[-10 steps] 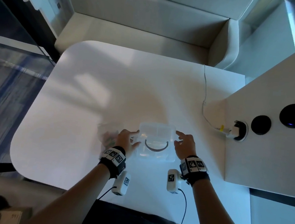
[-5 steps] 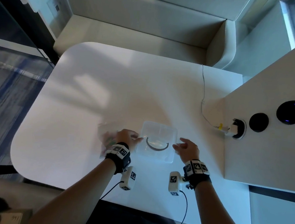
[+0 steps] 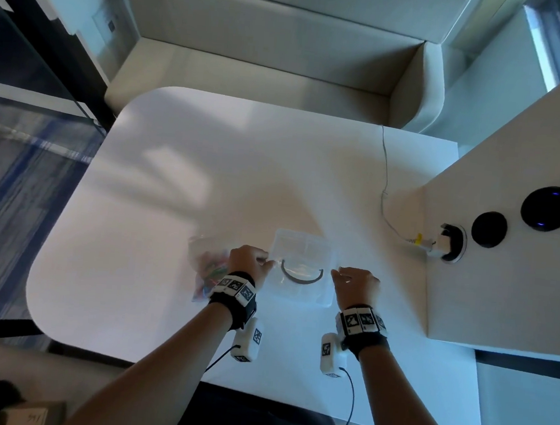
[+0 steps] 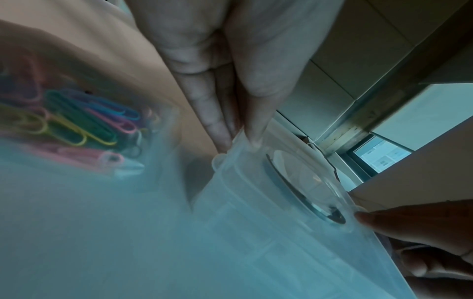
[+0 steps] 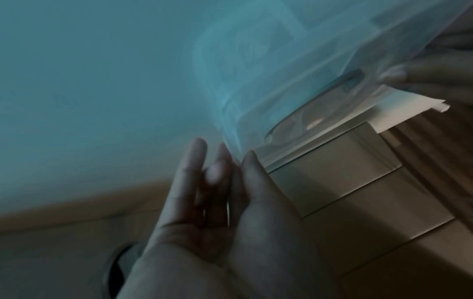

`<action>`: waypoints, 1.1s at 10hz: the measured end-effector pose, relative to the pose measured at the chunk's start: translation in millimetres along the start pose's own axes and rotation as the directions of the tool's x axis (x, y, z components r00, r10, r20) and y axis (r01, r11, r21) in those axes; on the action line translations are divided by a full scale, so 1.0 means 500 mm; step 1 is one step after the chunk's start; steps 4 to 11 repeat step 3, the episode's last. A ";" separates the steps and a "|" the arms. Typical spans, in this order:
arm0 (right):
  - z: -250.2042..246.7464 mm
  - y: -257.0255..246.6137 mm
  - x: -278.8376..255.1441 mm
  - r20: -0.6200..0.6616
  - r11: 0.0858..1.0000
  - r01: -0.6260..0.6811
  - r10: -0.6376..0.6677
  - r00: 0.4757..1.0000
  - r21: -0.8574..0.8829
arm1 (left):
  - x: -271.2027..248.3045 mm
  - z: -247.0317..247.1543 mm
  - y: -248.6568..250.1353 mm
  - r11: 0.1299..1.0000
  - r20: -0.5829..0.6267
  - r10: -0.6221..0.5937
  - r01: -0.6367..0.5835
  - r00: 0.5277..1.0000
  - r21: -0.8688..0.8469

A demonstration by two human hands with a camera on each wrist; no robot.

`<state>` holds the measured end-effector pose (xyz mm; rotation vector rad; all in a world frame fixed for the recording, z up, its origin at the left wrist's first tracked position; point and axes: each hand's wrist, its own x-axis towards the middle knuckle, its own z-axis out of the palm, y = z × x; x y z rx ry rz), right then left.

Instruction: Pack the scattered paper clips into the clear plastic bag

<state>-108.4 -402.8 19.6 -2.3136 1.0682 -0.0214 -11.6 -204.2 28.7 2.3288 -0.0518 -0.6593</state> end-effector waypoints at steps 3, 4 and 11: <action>-0.227 -0.207 0.158 0.266 0.963 0.262 -0.239 0.934 -0.056 | 0.006 -0.071 -0.036 0.994 -0.005 0.090 -0.090 0.996 0.058; -0.227 -0.207 0.158 0.266 0.963 0.262 -0.239 0.934 -0.056 | 0.006 -0.071 -0.036 0.994 -0.005 0.090 -0.090 0.996 0.058; -0.227 -0.207 0.158 0.266 0.963 0.262 -0.239 0.934 -0.056 | 0.006 -0.071 -0.036 0.994 -0.005 0.090 -0.090 0.996 0.058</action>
